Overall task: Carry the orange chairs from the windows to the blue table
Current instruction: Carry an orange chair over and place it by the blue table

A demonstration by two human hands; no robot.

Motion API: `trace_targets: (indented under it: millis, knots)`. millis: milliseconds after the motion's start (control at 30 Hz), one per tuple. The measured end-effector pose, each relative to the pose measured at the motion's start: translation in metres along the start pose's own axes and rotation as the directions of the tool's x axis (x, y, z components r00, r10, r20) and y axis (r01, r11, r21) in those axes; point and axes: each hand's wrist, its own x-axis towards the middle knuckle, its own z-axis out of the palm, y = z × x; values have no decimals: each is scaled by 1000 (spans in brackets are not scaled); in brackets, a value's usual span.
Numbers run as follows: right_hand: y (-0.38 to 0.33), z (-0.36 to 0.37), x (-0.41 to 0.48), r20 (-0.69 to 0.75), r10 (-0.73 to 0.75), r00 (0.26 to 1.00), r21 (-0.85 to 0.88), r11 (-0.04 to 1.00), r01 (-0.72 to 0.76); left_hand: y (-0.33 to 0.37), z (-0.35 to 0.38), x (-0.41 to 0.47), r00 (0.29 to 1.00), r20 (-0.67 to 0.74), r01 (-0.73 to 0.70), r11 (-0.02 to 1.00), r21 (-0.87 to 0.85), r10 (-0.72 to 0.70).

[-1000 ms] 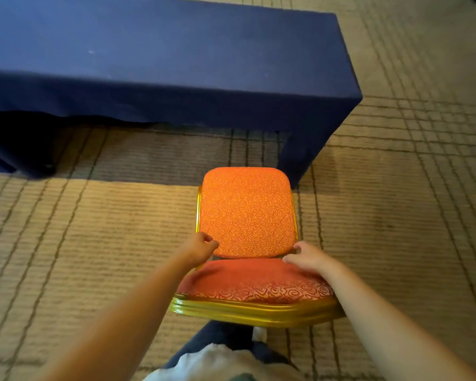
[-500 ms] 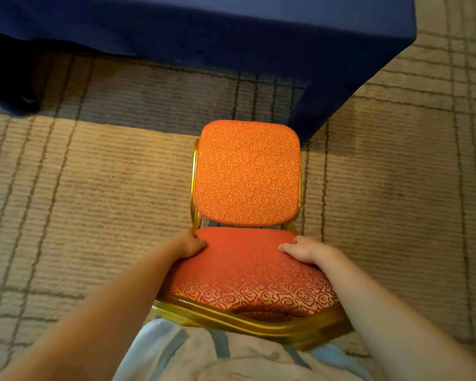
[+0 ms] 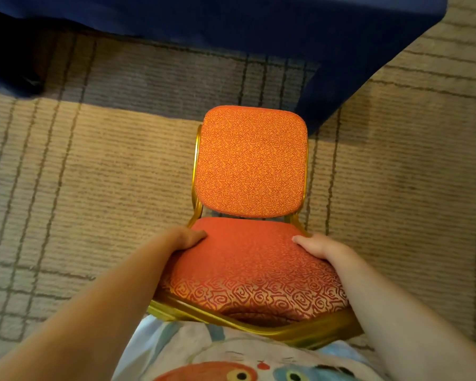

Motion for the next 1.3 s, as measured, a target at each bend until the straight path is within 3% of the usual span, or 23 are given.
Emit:
trace_targets:
  millis: [333, 567, 1000, 1300]
  knots:
    - [4, -21, -7, 211, 96, 973, 40, 993, -107, 6, -14, -5, 994, 107, 26, 1000, 3, -26]
    - [-5, -37, -26, 202, 99, 974, 45, 993, -110, 14, -38, -18, 978, 210, 7, 1000, -3, -6]
    - [-83, -138, -28, 140, 47, 989, 48, 997, -54, 64, -168, -10, 990, 143, -19, 999, 36, 14]
    - [-172, -288, 18, 112, 9, 994, 114, 993, -21, 161, -318, 27, 993, 109, -49, 997, 59, 43]
